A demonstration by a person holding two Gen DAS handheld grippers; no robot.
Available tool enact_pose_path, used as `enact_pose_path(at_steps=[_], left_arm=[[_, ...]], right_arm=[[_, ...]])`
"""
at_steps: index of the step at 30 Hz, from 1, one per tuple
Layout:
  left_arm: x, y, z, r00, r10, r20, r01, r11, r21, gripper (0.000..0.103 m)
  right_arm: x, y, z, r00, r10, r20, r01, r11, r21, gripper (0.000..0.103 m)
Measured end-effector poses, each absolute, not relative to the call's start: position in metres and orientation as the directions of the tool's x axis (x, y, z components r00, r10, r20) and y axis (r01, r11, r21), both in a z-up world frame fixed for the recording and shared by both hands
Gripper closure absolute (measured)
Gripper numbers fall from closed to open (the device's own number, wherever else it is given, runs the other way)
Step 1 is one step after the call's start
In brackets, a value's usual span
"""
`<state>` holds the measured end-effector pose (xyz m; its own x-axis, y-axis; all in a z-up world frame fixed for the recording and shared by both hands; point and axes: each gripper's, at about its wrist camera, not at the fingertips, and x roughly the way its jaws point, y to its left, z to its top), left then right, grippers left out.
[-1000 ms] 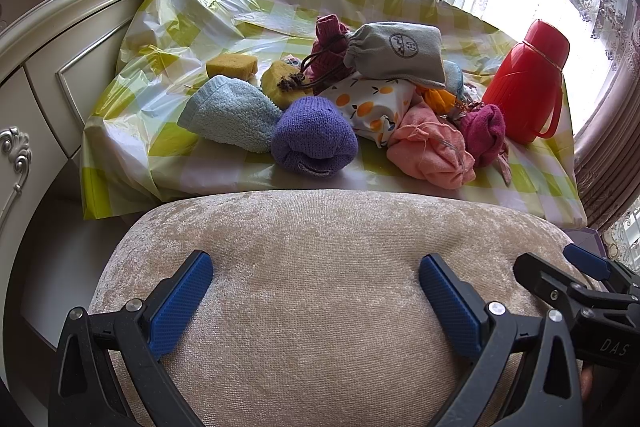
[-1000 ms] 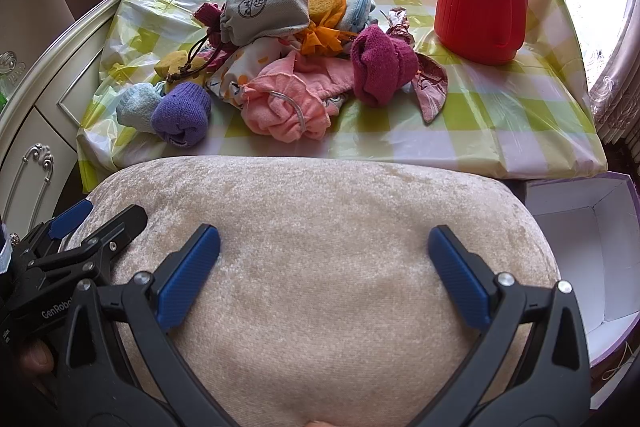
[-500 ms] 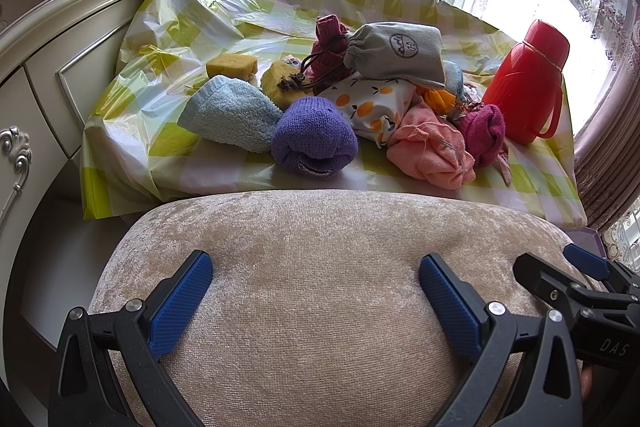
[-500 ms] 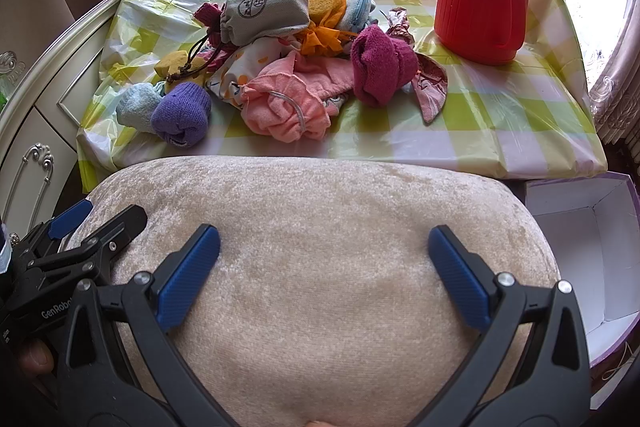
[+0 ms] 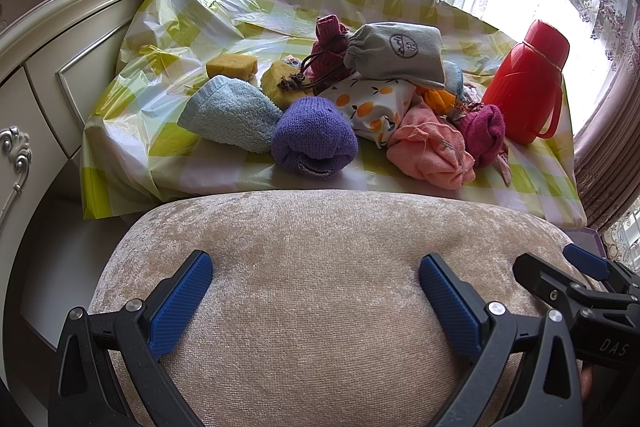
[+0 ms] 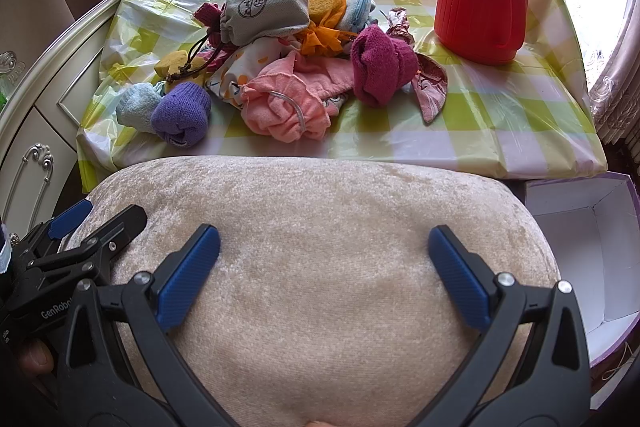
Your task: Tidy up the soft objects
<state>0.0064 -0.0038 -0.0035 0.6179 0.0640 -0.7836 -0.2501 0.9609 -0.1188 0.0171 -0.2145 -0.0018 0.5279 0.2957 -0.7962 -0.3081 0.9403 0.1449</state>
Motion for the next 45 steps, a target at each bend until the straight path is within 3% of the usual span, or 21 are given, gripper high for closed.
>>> enact_pose_path(at_steps=[28,37,41,45], left_arm=[[0.029,0.001,0.001,0.590,0.075,-0.804,-0.275,0.955,-0.113,0.000],[0.094,0.025,-0.003,0.579,0.007,-0.816,-0.323,0.920,-0.221,0.008],[0.120,0.032,-0.013,0.555,-0.006,-0.832,-0.345,0.908,-0.237,0.010],[0.137,0.036,-0.024,0.528,-0.016,-0.849,-0.364,0.899,-0.244,0.017]], right_arm=[[0.044,-0.219,0.003,0.515,0.305,-0.801,-0.269,0.945,0.186,0.000],[0.117,-0.223,-0.002,0.507,0.292,-0.811,-0.151,0.956,0.250,0.000],[0.147,-0.223,-0.008,0.490,0.267,-0.830,-0.103,0.963,0.249,0.008],[0.171,-0.220,-0.010,0.499,0.238,-0.833,-0.089,0.971,0.224,0.010]])
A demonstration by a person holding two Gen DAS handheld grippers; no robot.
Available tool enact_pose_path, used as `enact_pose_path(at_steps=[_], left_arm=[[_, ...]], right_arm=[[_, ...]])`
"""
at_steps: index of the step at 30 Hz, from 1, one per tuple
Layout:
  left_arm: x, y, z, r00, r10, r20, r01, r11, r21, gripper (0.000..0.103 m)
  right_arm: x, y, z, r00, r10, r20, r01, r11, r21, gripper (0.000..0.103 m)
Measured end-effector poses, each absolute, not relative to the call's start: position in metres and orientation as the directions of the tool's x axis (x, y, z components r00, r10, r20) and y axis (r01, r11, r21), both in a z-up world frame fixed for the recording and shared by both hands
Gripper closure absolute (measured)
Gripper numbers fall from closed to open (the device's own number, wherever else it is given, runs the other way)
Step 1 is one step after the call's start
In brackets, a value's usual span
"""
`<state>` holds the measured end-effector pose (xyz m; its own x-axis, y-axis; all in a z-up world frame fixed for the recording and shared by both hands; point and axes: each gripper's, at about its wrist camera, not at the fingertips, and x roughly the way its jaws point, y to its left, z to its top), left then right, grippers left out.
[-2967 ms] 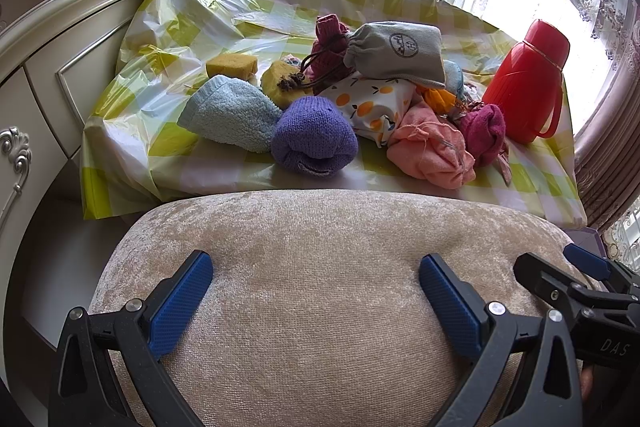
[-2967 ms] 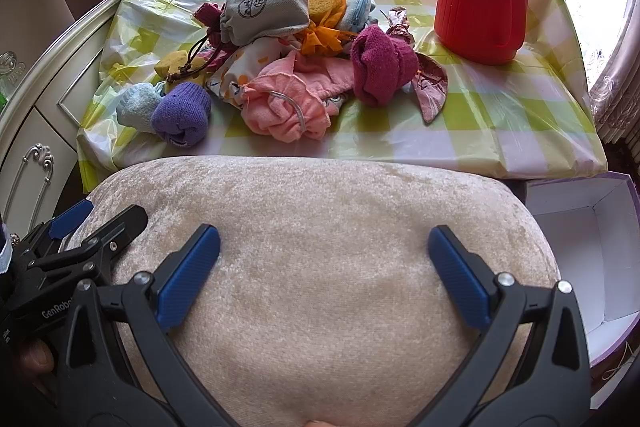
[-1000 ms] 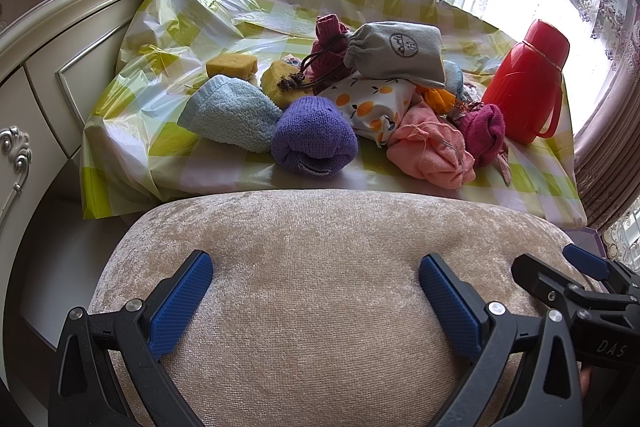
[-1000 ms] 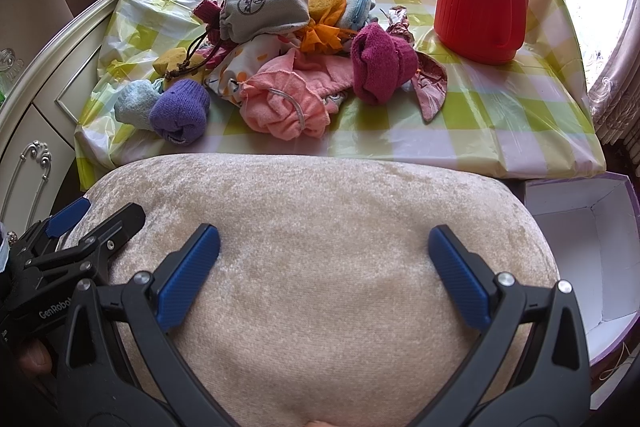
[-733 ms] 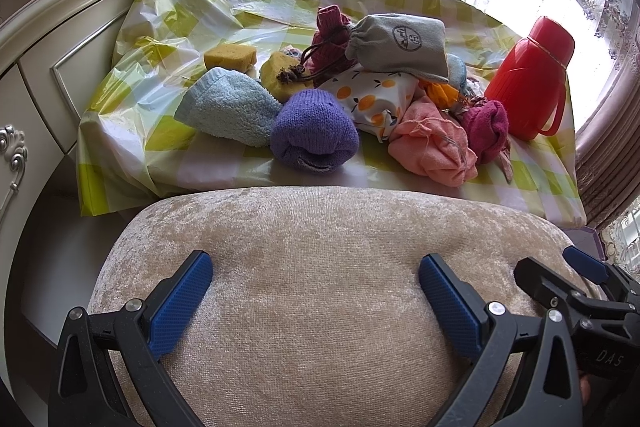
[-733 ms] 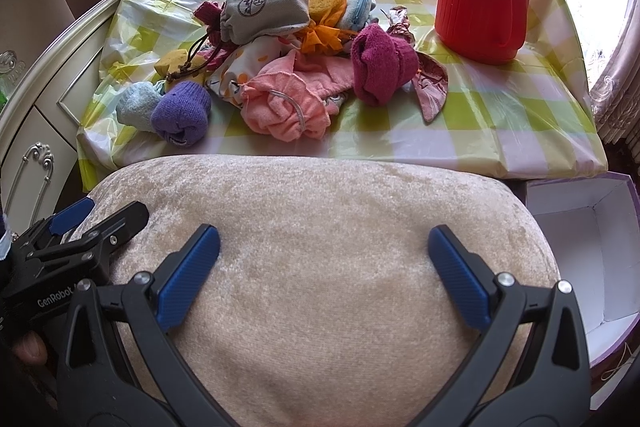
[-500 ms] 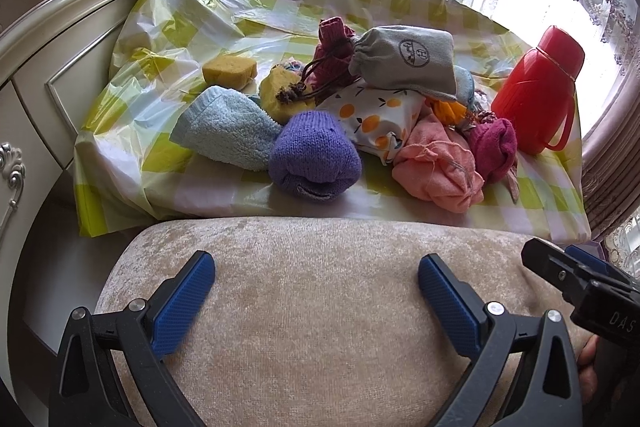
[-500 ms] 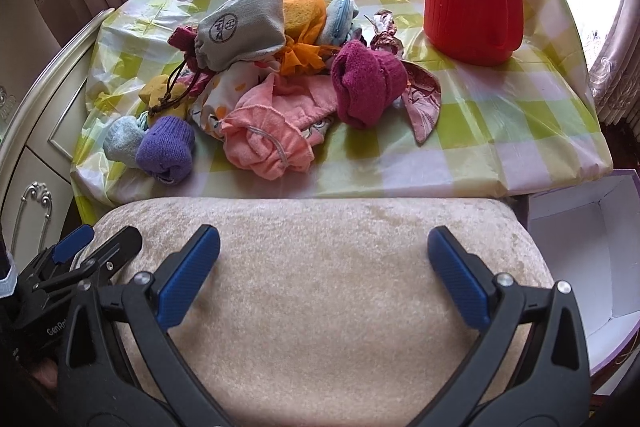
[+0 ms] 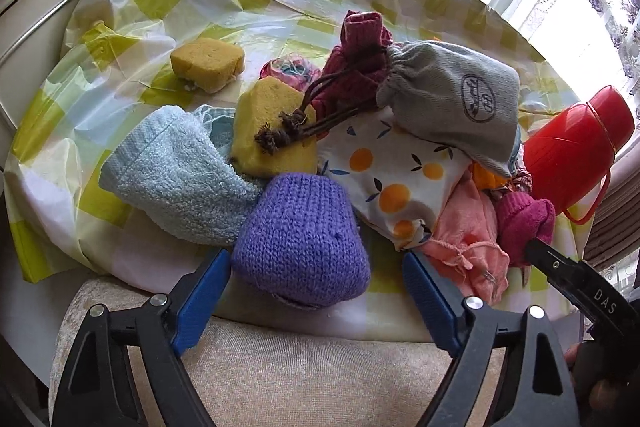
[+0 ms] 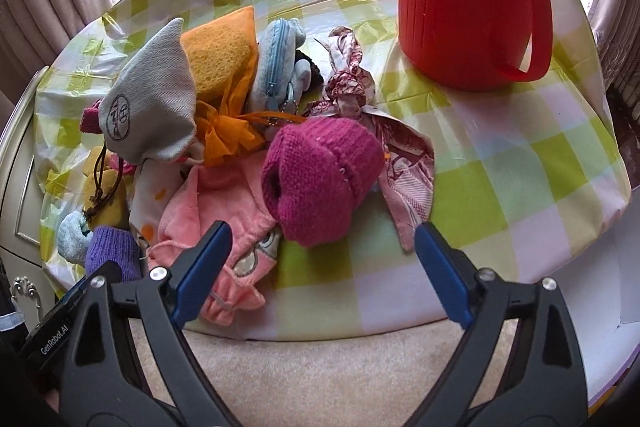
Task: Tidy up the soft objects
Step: 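Grasp the purple knit piece with the left tool while the right tool grasps the magenta knit piece, then carry both knit pieces over the white box and open both tools to drop them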
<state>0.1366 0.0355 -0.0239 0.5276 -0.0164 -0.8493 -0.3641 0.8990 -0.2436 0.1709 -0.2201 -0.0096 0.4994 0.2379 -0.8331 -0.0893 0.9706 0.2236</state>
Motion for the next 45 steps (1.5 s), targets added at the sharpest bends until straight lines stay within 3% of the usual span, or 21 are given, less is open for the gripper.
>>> enact_pose_path(at_steps=[2,4,5,6,9,16,24,32,45], left_arm=[[0.141,0.037,-0.029,0.517,-0.017,-0.856,-0.373,0.895,-0.243,0.024],[0.143,0.038,-0.033,0.510,-0.029,-0.860,-0.374,0.892,-0.253,0.034],[0.144,0.039,-0.034,0.512,-0.031,-0.858,-0.372,0.893,-0.254,0.035],[0.145,0.039,-0.035,0.518,-0.029,-0.855,-0.370,0.894,-0.254,0.040],[0.144,0.037,-0.034,0.531,-0.021,-0.847,-0.365,0.897,-0.250,0.046],[0.121,0.022,-0.013,0.605,0.010,-0.796,-0.334,0.911,-0.242,0.048],[0.105,-0.016,0.017,0.681,-0.026,-0.731,-0.233,0.939,-0.251,0.048],[0.100,-0.092,0.041,0.720,-0.158,-0.675,-0.021,0.968,-0.250,0.048],[0.097,-0.224,0.058,0.612,-0.456,-0.646,0.338,0.889,-0.308,0.047]], right_arm=[[0.180,-0.219,-0.009,0.512,0.225,-0.829,-0.082,0.973,0.214,0.012],[0.187,-0.218,-0.012,0.505,0.224,-0.834,-0.075,0.974,0.216,0.022],[0.190,-0.217,-0.015,0.491,0.230,-0.840,-0.073,0.972,0.223,0.034],[0.192,-0.217,-0.018,0.474,0.240,-0.847,-0.074,0.970,0.234,0.053],[0.188,-0.221,-0.021,0.475,0.263,-0.840,-0.079,0.963,0.257,0.068],[0.163,-0.227,-0.007,0.516,0.299,-0.803,-0.130,0.954,0.271,0.076],[0.126,-0.259,0.015,0.578,0.307,-0.756,-0.142,0.950,0.278,0.078],[0.096,-0.324,0.031,0.625,0.251,-0.739,-0.067,0.961,0.269,0.078],[0.062,-0.449,0.037,0.665,-0.019,-0.747,0.204,0.966,0.157,0.078]])
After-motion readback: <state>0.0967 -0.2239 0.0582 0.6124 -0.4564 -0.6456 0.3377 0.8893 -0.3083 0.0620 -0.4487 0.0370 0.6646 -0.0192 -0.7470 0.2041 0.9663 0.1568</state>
